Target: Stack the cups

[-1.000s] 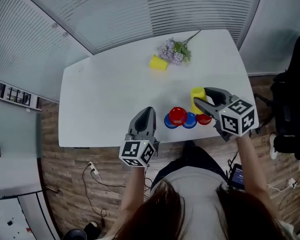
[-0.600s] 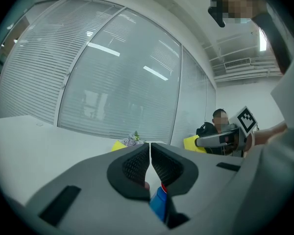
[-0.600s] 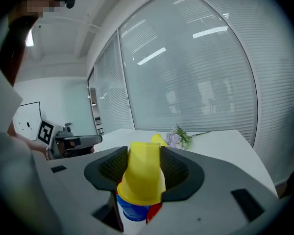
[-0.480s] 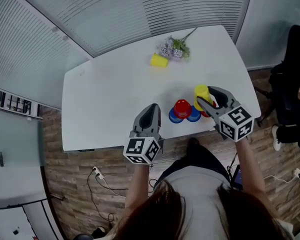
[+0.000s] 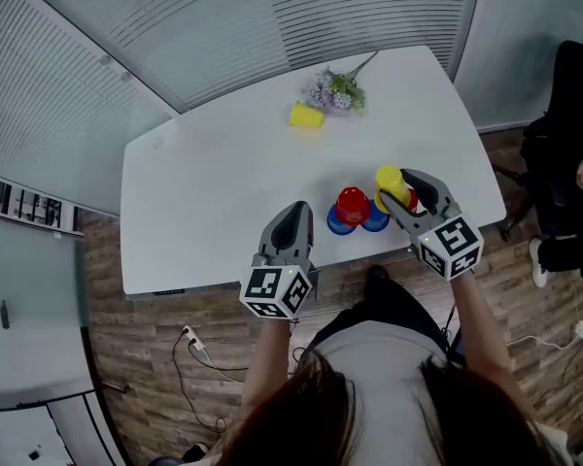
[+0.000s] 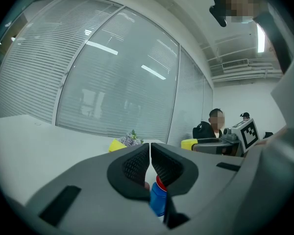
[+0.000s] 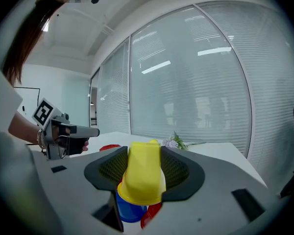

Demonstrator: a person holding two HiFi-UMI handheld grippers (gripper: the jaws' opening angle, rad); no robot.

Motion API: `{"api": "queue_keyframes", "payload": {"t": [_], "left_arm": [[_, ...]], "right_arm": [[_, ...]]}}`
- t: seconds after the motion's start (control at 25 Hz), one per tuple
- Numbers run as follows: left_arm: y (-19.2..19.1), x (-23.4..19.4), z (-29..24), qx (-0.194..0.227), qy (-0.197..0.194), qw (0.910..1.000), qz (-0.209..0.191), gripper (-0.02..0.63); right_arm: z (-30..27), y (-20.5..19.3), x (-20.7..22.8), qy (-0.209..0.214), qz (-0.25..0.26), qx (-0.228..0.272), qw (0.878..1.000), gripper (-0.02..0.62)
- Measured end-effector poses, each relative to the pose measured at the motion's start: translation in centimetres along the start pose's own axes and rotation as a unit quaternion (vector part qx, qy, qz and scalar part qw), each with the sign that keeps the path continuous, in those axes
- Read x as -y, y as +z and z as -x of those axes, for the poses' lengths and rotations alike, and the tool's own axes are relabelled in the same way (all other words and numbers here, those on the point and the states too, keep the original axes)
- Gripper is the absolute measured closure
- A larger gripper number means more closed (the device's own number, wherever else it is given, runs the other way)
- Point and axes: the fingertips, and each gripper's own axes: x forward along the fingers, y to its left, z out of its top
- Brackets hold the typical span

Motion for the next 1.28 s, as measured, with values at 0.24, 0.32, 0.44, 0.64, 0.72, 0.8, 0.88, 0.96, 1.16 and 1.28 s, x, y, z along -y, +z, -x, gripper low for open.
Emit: {"api": "queue_keyframes", "payload": {"t": [0.24, 0.32, 0.44, 0.64, 0.72, 0.8, 0.88, 0.96, 1.16, 1.28], "left_arm": [[0.1, 0.1, -0.1, -0.003, -0.004, 1.0, -0.004, 0.578], [0.0, 0.2, -0.2, -0.004, -0.005, 1.0, -0.005, 0.578], [0.1, 0.3, -0.3, -0.005, -0.008, 0.9999, -0.006, 0.578], [0.2, 0.6, -0.4, -0.007, -0.016, 0.9998, -0.009, 0.578], [0.2, 0.7, -0.4, -0.008, -0.018, 0.9998, -0.01, 0.578], [0.3, 0.9, -0.4, -0.007, -0.02, 0.9997, -0.012, 0.578], [0.4, 1.1, -0.4, -0.006, -0.023, 0.9996, -0.013, 0.578], [0.4, 1.3, -0.3, -0.005, -0.025, 0.9996, -0.014, 0.578], [0.6, 1.4, -0.2, -0.002, -0.025, 0.9996, -0.01, 0.578], [0.4, 1.3, 0.0, -0.003, -0.023, 0.9997, -0.005, 0.578]], "right_arm": [[-0.2, -1.1, -0.1, -0.004, 0.012, 0.012, 1.0, 0.359], [-0.1, -1.5, -0.2, -0.006, 0.018, 0.011, 1.0, 0.359], [0.0, -1.8, -0.4, -0.003, 0.023, 0.016, 1.0, 0.359], [0.2, -1.9, -0.4, -0.008, 0.028, 0.022, 0.999, 0.359], [0.3, -2.0, -0.4, -0.008, 0.028, 0.024, 0.999, 0.359], [0.5, -2.1, -0.5, -0.007, 0.028, 0.024, 0.999, 0.359], [0.6, -2.4, -0.4, -0.01, 0.025, 0.026, 0.999, 0.359], [0.8, -2.5, -0.4, -0.013, 0.02, 0.029, 0.999, 0.359], [1.2, -2.7, -0.8, -0.011, 0.012, 0.03, 0.999, 0.357], [1.4, -2.8, -0.9, -0.012, 0.008, 0.031, 0.999, 0.346]]}}
